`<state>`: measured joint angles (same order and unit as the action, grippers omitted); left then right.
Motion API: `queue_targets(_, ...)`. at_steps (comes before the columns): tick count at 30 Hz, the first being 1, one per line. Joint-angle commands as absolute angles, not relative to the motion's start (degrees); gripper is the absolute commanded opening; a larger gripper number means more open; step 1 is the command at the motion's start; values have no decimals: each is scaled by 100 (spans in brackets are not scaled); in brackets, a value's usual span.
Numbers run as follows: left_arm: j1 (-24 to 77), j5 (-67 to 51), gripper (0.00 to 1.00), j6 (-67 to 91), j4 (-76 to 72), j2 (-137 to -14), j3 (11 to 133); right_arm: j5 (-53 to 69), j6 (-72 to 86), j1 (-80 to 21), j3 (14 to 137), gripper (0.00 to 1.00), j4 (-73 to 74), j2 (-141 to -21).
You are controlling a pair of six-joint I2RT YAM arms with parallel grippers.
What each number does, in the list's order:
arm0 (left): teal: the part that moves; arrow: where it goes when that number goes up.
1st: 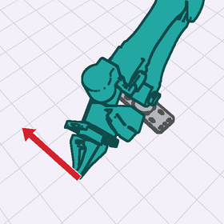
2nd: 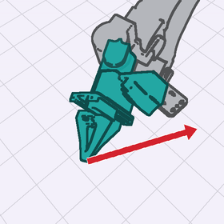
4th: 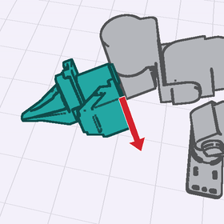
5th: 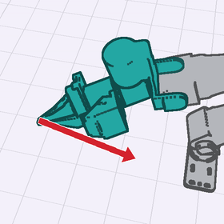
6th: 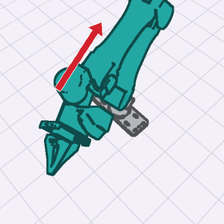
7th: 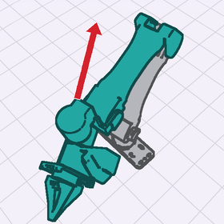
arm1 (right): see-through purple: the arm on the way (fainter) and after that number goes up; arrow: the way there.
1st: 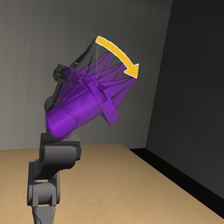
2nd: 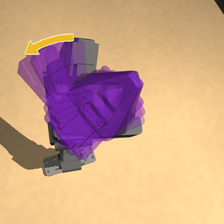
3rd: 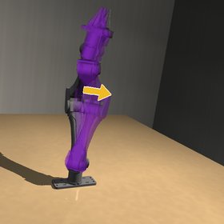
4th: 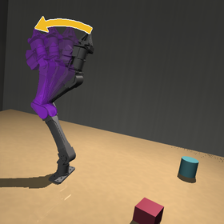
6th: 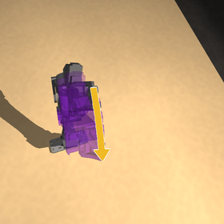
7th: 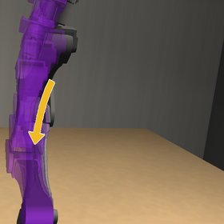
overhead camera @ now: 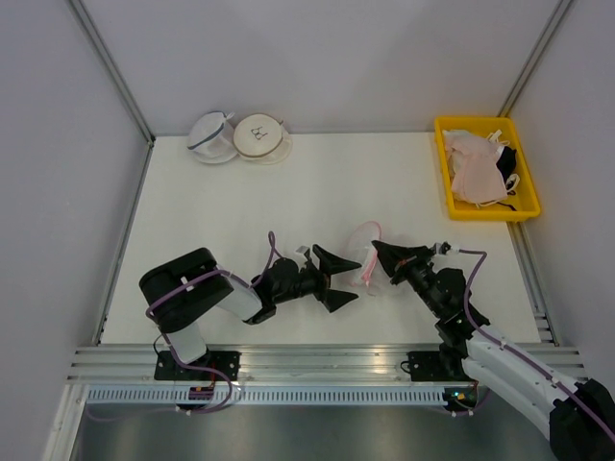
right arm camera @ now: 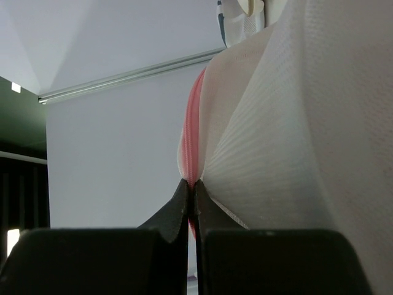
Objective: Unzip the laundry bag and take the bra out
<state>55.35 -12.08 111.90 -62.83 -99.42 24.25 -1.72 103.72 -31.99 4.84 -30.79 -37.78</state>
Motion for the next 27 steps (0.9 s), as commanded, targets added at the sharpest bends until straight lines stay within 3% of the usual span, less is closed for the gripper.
queue_targets(1, 5520, -897, 99, 11373, -6776, -9958, 2452, -26, 10573, -3191, 431, 0, -3182, -3525)
queue_targets(7, 5344, -756, 96, 11312, -6820, -9958, 2505, 167, 10608, -3199, 351, 0, -2691, -3077)
queue_targets(14, 5028, -694, 78, 11004, -6768, -9659, 2487, 334, 10643, -3191, 290, 0, -2154, -2471)
queue_targets(23, 4869, -791, 77, 10837, -6671, -9536, 2338, 387, 10723, -3199, 272, 1, -1688, -1820)
queue_targets(27, 4869, -738, 69, 10767, -6724, -9449, 2303, 413, 10775, -3191, 229, 0, -1460, -1653)
